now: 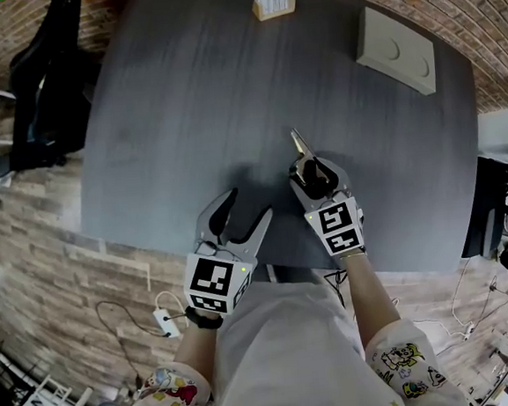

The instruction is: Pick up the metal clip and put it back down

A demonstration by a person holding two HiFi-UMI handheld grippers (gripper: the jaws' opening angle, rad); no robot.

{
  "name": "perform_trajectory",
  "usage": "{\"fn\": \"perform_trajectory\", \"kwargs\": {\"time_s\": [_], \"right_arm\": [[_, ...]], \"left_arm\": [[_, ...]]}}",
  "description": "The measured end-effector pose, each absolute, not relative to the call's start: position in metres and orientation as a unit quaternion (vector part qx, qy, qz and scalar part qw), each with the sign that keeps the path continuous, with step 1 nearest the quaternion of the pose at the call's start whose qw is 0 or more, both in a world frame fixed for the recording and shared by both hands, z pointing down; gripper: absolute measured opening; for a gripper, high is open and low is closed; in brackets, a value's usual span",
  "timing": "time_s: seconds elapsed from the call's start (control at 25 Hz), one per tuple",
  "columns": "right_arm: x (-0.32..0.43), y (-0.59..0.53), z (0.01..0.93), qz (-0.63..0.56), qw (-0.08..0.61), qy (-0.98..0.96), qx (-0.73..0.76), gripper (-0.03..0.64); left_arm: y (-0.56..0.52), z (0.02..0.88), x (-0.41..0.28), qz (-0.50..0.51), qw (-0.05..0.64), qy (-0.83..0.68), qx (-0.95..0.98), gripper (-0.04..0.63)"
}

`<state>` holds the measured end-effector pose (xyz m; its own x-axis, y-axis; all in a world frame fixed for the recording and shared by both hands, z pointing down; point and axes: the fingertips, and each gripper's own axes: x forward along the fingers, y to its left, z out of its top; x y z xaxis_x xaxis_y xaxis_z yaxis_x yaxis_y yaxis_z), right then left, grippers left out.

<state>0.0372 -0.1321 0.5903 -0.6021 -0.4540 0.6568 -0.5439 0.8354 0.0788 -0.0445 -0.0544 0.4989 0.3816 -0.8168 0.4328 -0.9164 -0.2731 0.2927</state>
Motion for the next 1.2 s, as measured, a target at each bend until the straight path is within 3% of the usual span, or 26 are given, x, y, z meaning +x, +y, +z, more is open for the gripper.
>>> {"fn": "perform_trajectory", "kwargs": {"time_s": [0.44,0.72,1.2], "right_arm": [[0.04,-0.136,0.59,0.038,0.368,-0.88,0.298,0.207],[0.044,-0.141,0.579,0.008,0.37,-0.873,0.318,0.1],[0.046,-0.144,0.573,0.008,0.374,-0.872,0.315,0.089]], "left_arm": [[-0.05,0.497,-0.054,0.09,0.252,-0.558,0.786,0.267],[-0.049,0.495,-0.057,0.085,0.249,-0.56,0.785,0.265],[-0.054,0.486,-0.059,0.081,0.239,-0.564,0.787,0.264]]}}
